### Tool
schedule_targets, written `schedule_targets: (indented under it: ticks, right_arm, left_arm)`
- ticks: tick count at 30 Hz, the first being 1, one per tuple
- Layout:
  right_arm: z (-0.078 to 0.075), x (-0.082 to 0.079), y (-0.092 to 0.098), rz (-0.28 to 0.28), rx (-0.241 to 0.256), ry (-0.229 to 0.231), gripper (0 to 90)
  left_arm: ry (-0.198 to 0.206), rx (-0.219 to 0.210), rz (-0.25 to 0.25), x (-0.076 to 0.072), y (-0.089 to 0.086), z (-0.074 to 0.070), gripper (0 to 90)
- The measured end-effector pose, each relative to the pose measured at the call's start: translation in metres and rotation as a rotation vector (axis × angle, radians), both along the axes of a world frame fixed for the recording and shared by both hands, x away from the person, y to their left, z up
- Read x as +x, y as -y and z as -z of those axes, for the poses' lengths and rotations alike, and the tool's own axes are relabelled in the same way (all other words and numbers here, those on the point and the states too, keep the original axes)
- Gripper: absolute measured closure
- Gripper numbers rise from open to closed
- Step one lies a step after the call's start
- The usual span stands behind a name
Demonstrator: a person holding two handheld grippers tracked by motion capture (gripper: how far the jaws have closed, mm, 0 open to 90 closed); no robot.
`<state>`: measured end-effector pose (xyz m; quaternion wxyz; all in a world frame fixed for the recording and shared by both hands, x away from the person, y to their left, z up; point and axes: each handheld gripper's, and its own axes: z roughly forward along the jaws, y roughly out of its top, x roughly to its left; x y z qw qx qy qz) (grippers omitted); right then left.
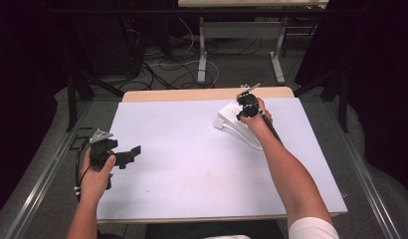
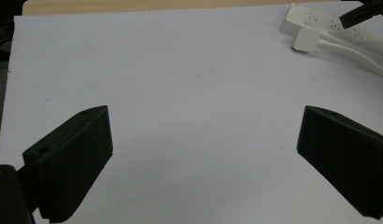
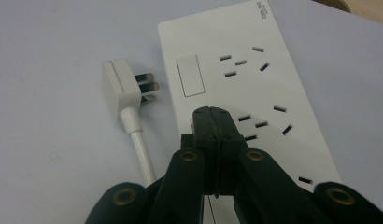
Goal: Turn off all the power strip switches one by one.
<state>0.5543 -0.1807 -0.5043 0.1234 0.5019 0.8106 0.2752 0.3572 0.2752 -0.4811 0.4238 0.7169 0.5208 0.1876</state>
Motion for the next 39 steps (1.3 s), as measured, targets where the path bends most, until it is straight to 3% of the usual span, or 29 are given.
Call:
schedule_targets:
  ticks: [3,10,12,39]
  right_arm:
    - [0.0,0.0,-0.004,0.028,0.004,-0.01,90.0]
    - [0.006,0.002,-0.005,-0.007,0.001,0.017,90.0]
    - [0.006,0.001,-0.007,0.019,0.002,0.008,90.0]
    - [0.014,0.005,-0.01,0.035,0.022,0.021,90.0]
  left_arm:
    - [-0.001,0.0,0.0,0.0,0.0,0.0,3.5]
    - [0.001,-0.004,-0.004,0.0,-0.001,0.001,3.5]
    - [0.001,-0.002,-0.006,0.0,-0.001,0.001,3.5]
    - [-0.003,-0.008,-0.011,0.0,-0.003,0.003,3.5]
